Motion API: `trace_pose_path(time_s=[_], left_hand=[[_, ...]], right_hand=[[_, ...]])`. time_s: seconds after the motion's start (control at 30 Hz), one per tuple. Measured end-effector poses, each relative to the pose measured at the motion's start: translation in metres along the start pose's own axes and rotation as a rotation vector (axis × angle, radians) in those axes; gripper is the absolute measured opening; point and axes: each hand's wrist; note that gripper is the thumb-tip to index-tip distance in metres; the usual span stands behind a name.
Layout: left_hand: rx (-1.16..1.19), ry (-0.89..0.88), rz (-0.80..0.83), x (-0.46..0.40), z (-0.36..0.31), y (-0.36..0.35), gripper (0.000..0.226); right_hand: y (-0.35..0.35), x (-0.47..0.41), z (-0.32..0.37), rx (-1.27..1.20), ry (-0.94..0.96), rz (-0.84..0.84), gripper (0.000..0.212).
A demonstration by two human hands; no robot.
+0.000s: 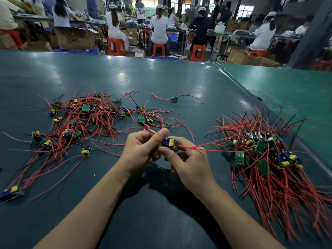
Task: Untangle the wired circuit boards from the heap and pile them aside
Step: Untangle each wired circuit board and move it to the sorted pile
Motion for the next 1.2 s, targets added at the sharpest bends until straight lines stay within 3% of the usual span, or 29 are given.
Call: trace_pose_path(time_s=[0.2, 0.3, 0.37, 0.47, 0.57, 0.67, 0.8, 0.93, 1.03, 1.2], left_hand=[[-0.143, -0.020, 0.094, 0.003, -0.006, 0.003, 0.033], [-0.237, -0.083, 0.105, 0.003, -0.006, 0.004, 0.051], [-0.409, -0.223, 0.011, 0.000, -0.005, 0.011, 0.062], [-0.881, -0.430, -0.262, -0.010, -0.005, 0.030, 0.059], [-1.344, -0.399, -0.542, -0.016, -0.008, 0.046, 0.037], [-1.554, -0.182, -0.657, -0.021, -0.011, 0.060, 0.042], [-1.649, 0.137, -0.577, -0.024, -0.013, 0.068, 0.049], [-1.584, 0.042, -0.547, -0.021, -0.015, 0.063, 0.042], [-1.553, -0.079, -0.508, -0.014, -0.016, 0.050, 0.051], [-1.634, -0.072, -0.423, -0.007, -0.015, 0.035, 0.069]], right_hand=[[0.010, 0.000, -0.001, 0.119, 0.143, -0.042, 0.035], [0.013, -0.002, 0.002, 0.227, 0.247, -0.181, 0.046], [0.014, -0.004, 0.006, 0.152, 0.111, -0.375, 0.049], [0.023, -0.013, 0.016, -0.358, -0.354, -0.674, 0.047], [0.036, -0.021, 0.014, -0.725, -0.630, -0.832, 0.051], [0.030, -0.019, 0.009, -0.703, -0.649, -0.691, 0.049], [0.017, -0.014, 0.005, -0.554, -0.575, -0.499, 0.050], [0.012, -0.009, 0.004, -0.338, -0.423, -0.361, 0.048], [0.009, -0.006, -0.001, -0.171, -0.336, -0.321, 0.045], [0.007, -0.004, -0.006, -0.039, -0.263, -0.260, 0.041]])
Point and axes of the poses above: each hand's wrist, its own x-axis away from the middle knuckle, its own y-axis out of the back of the hand, z = x × y, and after that the axes turned 10 degrees about -z, right-handed
